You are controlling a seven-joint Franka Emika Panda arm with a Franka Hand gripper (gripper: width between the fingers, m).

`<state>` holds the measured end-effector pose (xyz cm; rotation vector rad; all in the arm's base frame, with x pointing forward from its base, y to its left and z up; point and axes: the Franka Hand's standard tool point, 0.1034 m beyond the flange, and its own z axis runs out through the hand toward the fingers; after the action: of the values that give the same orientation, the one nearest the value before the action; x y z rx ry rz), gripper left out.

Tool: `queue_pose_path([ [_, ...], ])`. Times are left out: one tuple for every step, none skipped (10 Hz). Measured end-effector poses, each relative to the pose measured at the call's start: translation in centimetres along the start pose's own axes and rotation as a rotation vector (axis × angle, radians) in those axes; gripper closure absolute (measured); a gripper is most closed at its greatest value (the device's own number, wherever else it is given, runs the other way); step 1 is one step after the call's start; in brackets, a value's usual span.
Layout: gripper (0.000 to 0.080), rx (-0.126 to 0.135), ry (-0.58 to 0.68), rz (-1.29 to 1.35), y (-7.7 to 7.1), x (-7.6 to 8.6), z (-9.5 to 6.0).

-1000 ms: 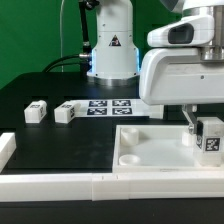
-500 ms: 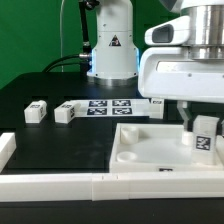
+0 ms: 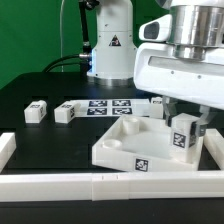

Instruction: Assemble one leg

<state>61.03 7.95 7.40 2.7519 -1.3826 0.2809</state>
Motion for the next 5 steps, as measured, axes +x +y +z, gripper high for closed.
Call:
queue_pose_path([
  [0.0406,0.001,0.000,-0.011,-0.06,-0.10,0.00],
  [0.0258,0.001,0.000,-0.011,-0.06,-0.09,0.00],
  [0.0258,0.001,0.000,-0.011,-0.06,-0.09,0.00],
  [0.0171,0.001,0.000,-0.011,-0.06,-0.09,0.00],
  [0.0154,0.001,0.000,-0.011,-0.06,-0.09,0.00],
])
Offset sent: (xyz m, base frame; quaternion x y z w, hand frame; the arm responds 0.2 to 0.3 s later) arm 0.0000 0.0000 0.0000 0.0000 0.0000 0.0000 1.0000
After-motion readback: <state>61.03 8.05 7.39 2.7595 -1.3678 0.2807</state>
